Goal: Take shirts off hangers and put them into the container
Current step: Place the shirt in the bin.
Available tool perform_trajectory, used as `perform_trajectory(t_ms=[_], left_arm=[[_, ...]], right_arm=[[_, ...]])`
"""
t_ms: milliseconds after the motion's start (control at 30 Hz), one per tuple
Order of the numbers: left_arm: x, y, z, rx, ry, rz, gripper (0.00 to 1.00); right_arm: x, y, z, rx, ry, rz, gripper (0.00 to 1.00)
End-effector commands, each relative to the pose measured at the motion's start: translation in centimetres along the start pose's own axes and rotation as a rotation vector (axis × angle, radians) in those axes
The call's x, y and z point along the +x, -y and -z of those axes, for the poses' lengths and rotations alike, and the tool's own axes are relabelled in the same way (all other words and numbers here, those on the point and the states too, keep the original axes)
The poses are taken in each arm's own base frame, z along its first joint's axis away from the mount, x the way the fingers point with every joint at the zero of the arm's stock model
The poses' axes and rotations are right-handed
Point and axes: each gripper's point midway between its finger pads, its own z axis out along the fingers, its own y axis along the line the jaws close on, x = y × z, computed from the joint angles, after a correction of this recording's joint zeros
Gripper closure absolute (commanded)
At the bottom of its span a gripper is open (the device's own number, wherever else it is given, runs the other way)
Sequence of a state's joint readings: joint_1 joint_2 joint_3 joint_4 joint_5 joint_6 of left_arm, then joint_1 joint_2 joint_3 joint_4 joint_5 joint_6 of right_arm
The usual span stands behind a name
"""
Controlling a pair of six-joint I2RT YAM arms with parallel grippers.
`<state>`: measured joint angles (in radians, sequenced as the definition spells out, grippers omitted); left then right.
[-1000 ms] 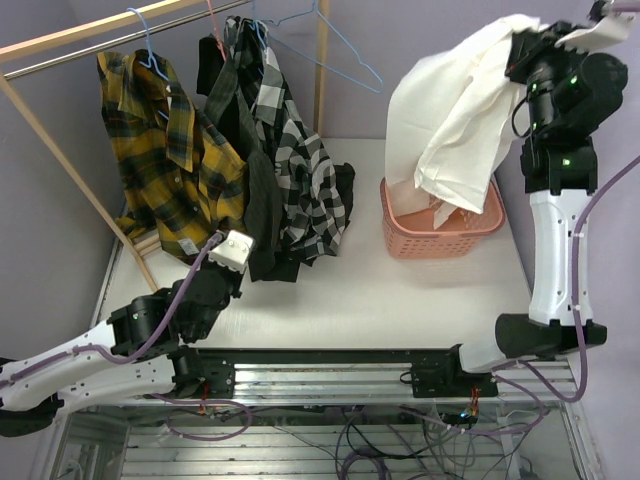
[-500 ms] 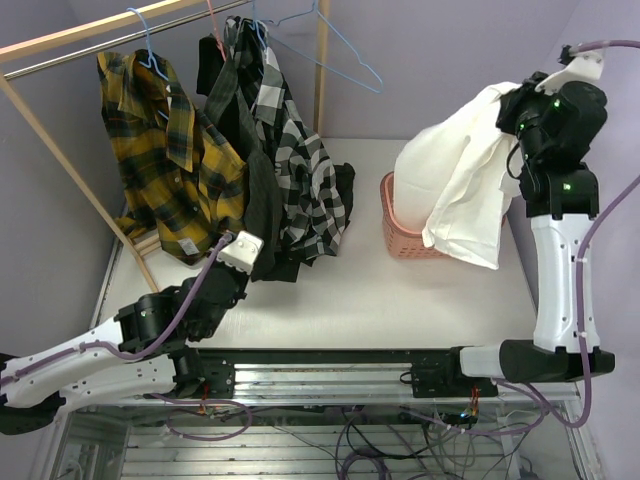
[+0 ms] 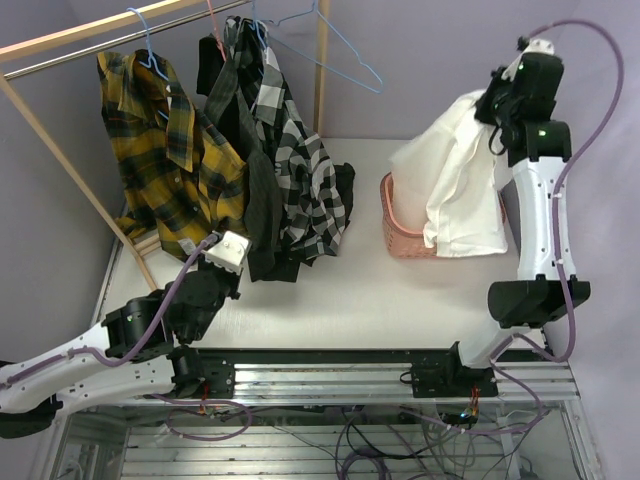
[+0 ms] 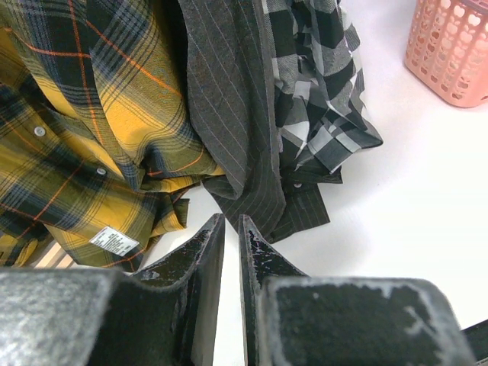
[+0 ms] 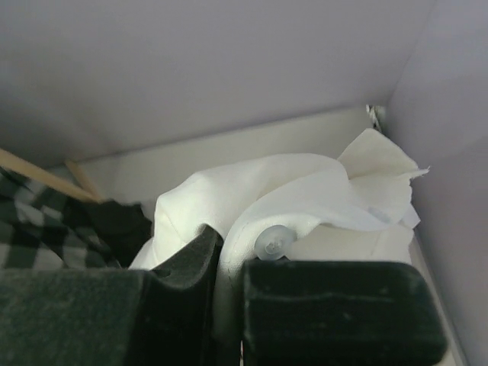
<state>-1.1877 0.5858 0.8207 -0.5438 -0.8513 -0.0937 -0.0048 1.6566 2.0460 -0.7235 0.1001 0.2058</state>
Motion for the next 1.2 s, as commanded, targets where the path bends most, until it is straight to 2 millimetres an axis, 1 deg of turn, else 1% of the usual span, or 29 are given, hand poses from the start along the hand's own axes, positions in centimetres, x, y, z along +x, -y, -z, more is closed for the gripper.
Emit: perform_trajectory(t_ms=[0, 33, 100, 133, 200, 267, 300, 367, 467, 567, 633, 700, 867, 933, 1033, 1100, 1167], left_arm=[[-0.3, 0.1, -0.2, 0.001, 0.017, 0.015, 0.75], [-0.3, 0.1, -0.2, 0.002, 0.016, 0.014, 0.75], [-0.2, 0.2, -0.2, 0.002, 0.014, 0.012, 0.76], [-0.2, 0.2, -0.2, 0.002, 0.015, 0.013, 0.76], [-0.3, 0.2, -0.2, 0.005, 0.016, 0.016, 0.76], [-0.3, 0.1, -0.1, 0.006, 0.02, 0.021, 0.76], [-0.3, 0.1, 0.0, 0.006, 0.021, 0.023, 0.76], [-0.4, 0.0, 0.0, 0.004, 0.024, 0.027, 0.75], [-0.4, 0.0, 0.0, 0.005, 0.027, 0.03, 0.75], [-0.3, 0.1, 0.0, 0.008, 0.027, 0.024, 0.75], [-0.3, 0.3, -0.1, 0.013, 0.025, 0.019, 0.75], [-0.2, 0.4, -0.2, 0.016, 0.02, 0.011, 0.76], [0.0, 0.8, -0.5, 0.02, 0.007, -0.002, 0.76], [0.0, 0.8, -0.5, 0.021, 0.004, -0.003, 0.75], [0.0, 0.8, -0.5, 0.021, 0.004, -0.002, 0.76], [0.0, 0.8, -0.5, 0.02, 0.006, -0.002, 0.76], [0.0, 0.8, -0.5, 0.023, 0.006, -0.003, 0.76]], right_arm=[[-9.9, -0.8, 4.5, -0.038, 0.274, -0.033, 1.0], [-11.3, -0.9, 5.2, -0.037, 0.314, -0.037, 1.0], [-12.7, -0.8, 5.8, -0.035, 0.365, -0.038, 1.0], [-13.0, -0.8, 5.9, -0.034, 0.38, -0.039, 1.0], [-12.6, -0.7, 5.5, -0.033, 0.376, -0.038, 1.0], [-10.7, -0.9, 4.4, -0.05, 0.342, -0.034, 1.0], [-9.5, -1.0, 3.9, -0.061, 0.326, -0.029, 1.0], [-6.4, -1.0, 2.8, -0.079, 0.294, -0.026, 1.0], [-1.4, -0.5, 1.7, -0.079, 0.246, -0.024, 1.0], [2.7, 0.3, 0.9, -0.061, 0.176, 0.001, 1.0], [4.4, 0.8, 0.8, -0.048, 0.133, 0.013, 1.0], [5.5, 1.1, 0.9, -0.036, 0.11, 0.011, 1.0], [8.3, 0.4, 0.2, -0.076, -0.035, 0.009, 1.0], [10.2, -0.1, -0.3, -0.098, -0.136, -0.001, 1.0], [13.8, -0.9, -0.5, -0.144, -0.285, -0.022, 1.0], [16.5, -0.8, -0.3, -0.145, -0.351, -0.043, 1.0], [18.8, -0.4, -0.1, -0.133, -0.374, -0.064, 1.0]])
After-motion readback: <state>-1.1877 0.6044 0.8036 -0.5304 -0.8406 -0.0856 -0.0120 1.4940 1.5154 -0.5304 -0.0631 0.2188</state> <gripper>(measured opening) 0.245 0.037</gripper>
